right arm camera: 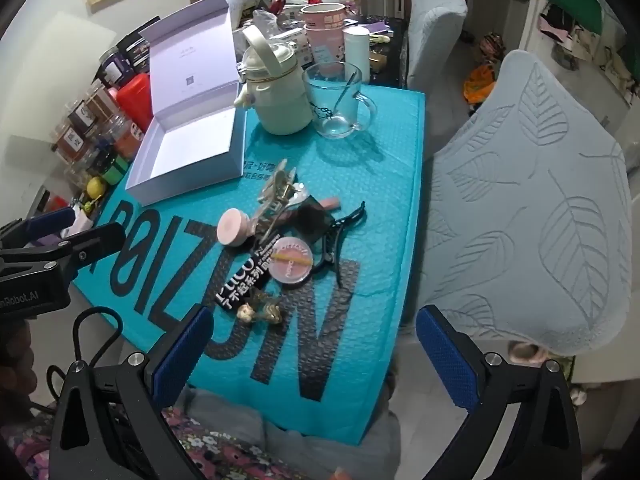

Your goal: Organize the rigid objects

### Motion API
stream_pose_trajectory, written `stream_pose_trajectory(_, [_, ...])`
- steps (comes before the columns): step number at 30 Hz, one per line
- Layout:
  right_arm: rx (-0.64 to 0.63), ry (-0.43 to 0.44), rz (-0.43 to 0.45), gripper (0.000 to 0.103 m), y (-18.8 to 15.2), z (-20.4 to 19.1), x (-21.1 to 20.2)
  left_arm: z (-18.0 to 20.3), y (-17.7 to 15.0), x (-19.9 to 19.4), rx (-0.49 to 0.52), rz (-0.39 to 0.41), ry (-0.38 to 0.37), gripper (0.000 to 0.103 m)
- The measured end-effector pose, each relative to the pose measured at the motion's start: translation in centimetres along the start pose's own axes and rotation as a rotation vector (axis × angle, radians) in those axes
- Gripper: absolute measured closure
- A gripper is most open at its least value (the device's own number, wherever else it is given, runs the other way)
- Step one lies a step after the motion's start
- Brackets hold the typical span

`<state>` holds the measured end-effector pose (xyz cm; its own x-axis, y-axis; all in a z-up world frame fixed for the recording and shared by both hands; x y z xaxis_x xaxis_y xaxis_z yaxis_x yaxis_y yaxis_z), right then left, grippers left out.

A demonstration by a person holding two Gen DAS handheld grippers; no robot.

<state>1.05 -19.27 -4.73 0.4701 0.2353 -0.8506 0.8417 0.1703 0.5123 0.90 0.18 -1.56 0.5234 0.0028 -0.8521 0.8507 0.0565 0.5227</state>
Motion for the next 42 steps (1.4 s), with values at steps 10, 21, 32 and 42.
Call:
stream_pose_trajectory(10, [-0.009,-0.016,0.002,0.000,0.04,-0.20,-0.06,0.11,0.03,-0.22,-0.005,0.011,-0.002,0.000])
stream_pose_trajectory(21, [-0.008,-0.025,0.009,0.000,0.07,-0.13,-0.29,-0.14,-0.21,-0.34,-0.013,0.012,-0.004,0.000])
stream_pose_trajectory(32, [-0.009,-0.024,0.004,0.000,-0.04,-0.25,-0.35,-0.20,-0.37,-0.34,-0.018,0.008,-0.008,0.000])
stream_pose_trajectory(42, [-0.007,-0.026,0.001,0.000,-0.14,-0.36,-0.27,-0.19,-0.40,-0.31,-0.016,0.008,-0.009,0.000])
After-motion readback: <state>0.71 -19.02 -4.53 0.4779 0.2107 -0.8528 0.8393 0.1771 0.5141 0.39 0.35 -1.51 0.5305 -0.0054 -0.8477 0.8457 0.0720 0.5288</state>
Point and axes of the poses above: each gripper's, at about its wrist camera, not at the fingertips, and x roughly the way its jaws point, z to its right, y to its top, the point moved 2 cm from there along x, roughly the way its jaws point, and after that the axes turned 6 degrees about z, right-handed, at the moved point
